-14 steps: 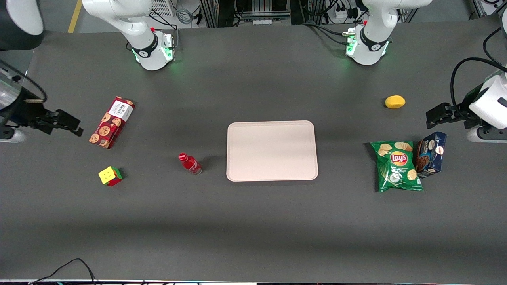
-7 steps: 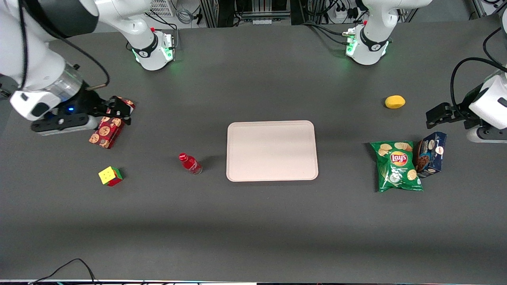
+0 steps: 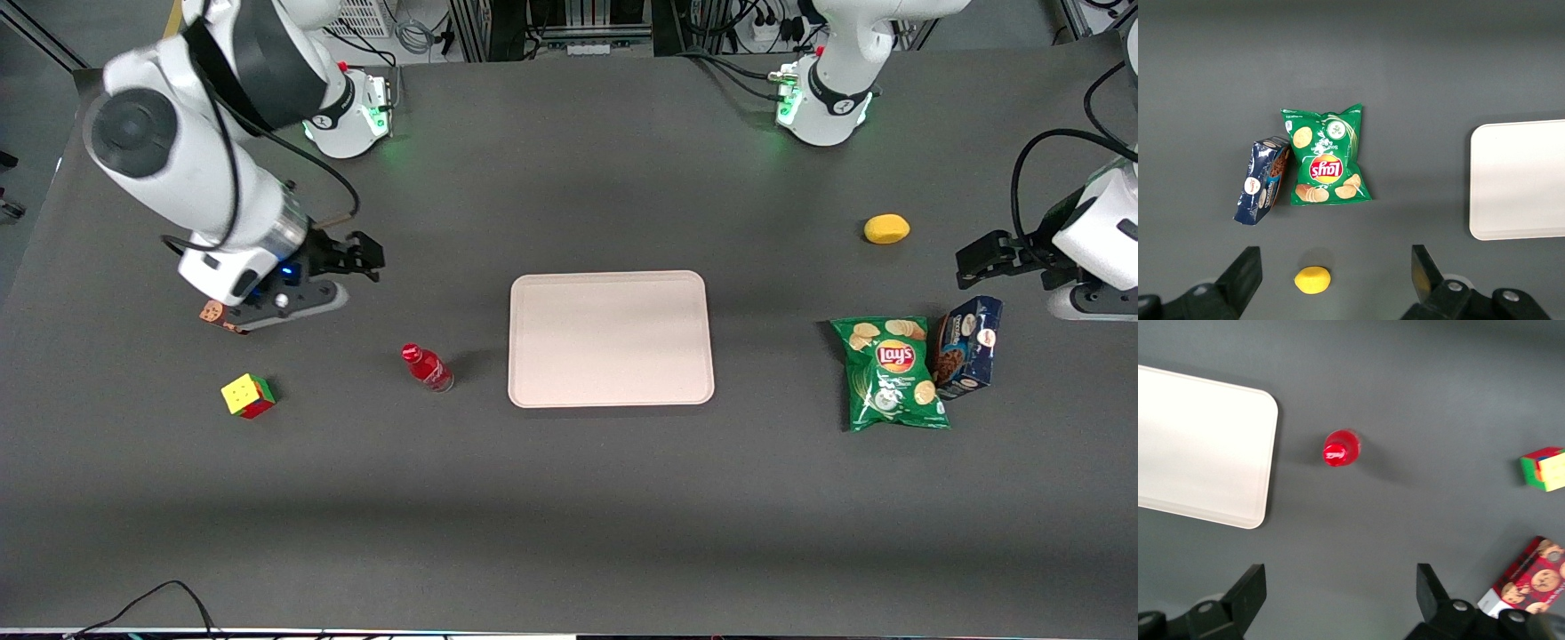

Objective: Place coke bottle on tray
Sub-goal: 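Move the open right gripper over the red Coca-Cola bottle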

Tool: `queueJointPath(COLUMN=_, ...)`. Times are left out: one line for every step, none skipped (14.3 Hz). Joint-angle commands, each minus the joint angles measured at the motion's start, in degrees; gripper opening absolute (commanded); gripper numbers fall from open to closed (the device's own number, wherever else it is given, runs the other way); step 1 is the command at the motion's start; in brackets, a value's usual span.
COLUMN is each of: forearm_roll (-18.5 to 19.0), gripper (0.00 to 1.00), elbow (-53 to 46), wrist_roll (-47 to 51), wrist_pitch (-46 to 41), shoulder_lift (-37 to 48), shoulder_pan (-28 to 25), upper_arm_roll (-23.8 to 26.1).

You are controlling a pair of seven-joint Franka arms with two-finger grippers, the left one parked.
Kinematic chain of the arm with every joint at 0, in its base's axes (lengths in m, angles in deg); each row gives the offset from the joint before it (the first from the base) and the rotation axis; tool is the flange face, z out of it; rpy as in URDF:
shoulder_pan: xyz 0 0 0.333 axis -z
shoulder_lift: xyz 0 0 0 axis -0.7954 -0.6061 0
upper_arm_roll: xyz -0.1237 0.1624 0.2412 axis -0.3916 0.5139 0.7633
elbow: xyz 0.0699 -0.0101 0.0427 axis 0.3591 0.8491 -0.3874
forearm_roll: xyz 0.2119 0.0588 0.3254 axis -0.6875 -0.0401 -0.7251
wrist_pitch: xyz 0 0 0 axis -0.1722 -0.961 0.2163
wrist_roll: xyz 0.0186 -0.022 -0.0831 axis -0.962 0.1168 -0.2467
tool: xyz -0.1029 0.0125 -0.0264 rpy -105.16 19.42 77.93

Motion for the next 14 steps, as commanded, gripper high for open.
queueJointPath(forearm_roll=-0.37, gripper=1.00, elbow=-1.20, wrist_roll=2.83, wrist_pitch=2.22, shoulder_lift=-4.93, shoulder_pan=-0.06, upper_arm_roll=1.32)
queueJointPath(forearm_roll=-0.19, gripper=1.00, elbow=-1.20, wrist_roll=2.65, wrist_pitch=2.66, shoulder_lift=-6.25, shoulder_pan=-0.06, upper_arm_roll=1.32)
queueJointPath(forearm_roll=0.07, gripper=1.00, elbow=-1.03, wrist_roll=2.65, wrist_pitch=3.62, shoulder_lift=-7.74, shoulder_pan=-0.23, upper_arm_roll=1.32)
queueJointPath(forearm_roll=0.07, gripper=1.00, elbow=-0.85, wrist_roll=2.65, wrist_pitch=4.50, shoulder_lift=-8.97, shoulder_pan=-0.32, upper_arm_roll=1.41)
queueJointPath(forearm_roll=0.07, gripper=1.00, elbow=-0.50, wrist_roll=2.65, wrist_pitch=5.81, shoulder_lift=-9.94, shoulder_pan=-0.41, upper_arm_roll=1.33)
queueJointPath(forearm_roll=0.07, gripper=1.00, elbow=0.63, wrist_roll=2.91, wrist_pitch=7.74, shoulder_lift=-10.21, shoulder_pan=-0.41, upper_arm_roll=1.41)
queueJointPath(forearm_roll=0.07, gripper=1.00, elbow=1.86, wrist_roll=3.18, wrist_pitch=9.68, shoulder_lift=-10.22, shoulder_pan=-0.41, upper_arm_roll=1.41)
queueJointPath(forearm_roll=0.07, gripper=1.00, elbow=2.74, wrist_roll=3.35, wrist_pitch=11.26, shoulder_lift=-10.48, shoulder_pan=-0.41, upper_arm_roll=1.41)
queueJointPath(forearm_roll=0.07, gripper=1.00, elbow=3.19, wrist_roll=3.27, wrist_pitch=12.41, shoulder_lift=-11.09, shoulder_pan=-0.41, upper_arm_roll=1.41)
queueJointPath(forearm_roll=0.16, gripper=1.00, elbow=3.19, wrist_roll=3.27, wrist_pitch=12.77, shoulder_lift=-11.88, shoulder_pan=-0.41, upper_arm_roll=1.41)
queueJointPath(forearm_roll=0.16, gripper=1.00, elbow=3.19, wrist_roll=3.18, wrist_pitch=13.03, shoulder_lift=-12.67, shoulder_pan=-0.41, upper_arm_roll=1.41)
queueJointPath(forearm_roll=0.42, gripper=1.00, elbow=3.19, wrist_roll=2.83, wrist_pitch=13.47, shoulder_lift=-13.11, shoulder_pan=-0.49, upper_arm_roll=1.41)
queueJointPath(forearm_roll=1.04, gripper=1.00, elbow=3.28, wrist_roll=2.83, wrist_pitch=13.65, shoulder_lift=-13.55, shoulder_pan=-0.49, upper_arm_roll=1.41)
queueJointPath(forearm_roll=1.56, gripper=1.00, elbow=3.19, wrist_roll=2.91, wrist_pitch=13.91, shoulder_lift=-13.82, shoulder_pan=-0.49, upper_arm_roll=1.41)
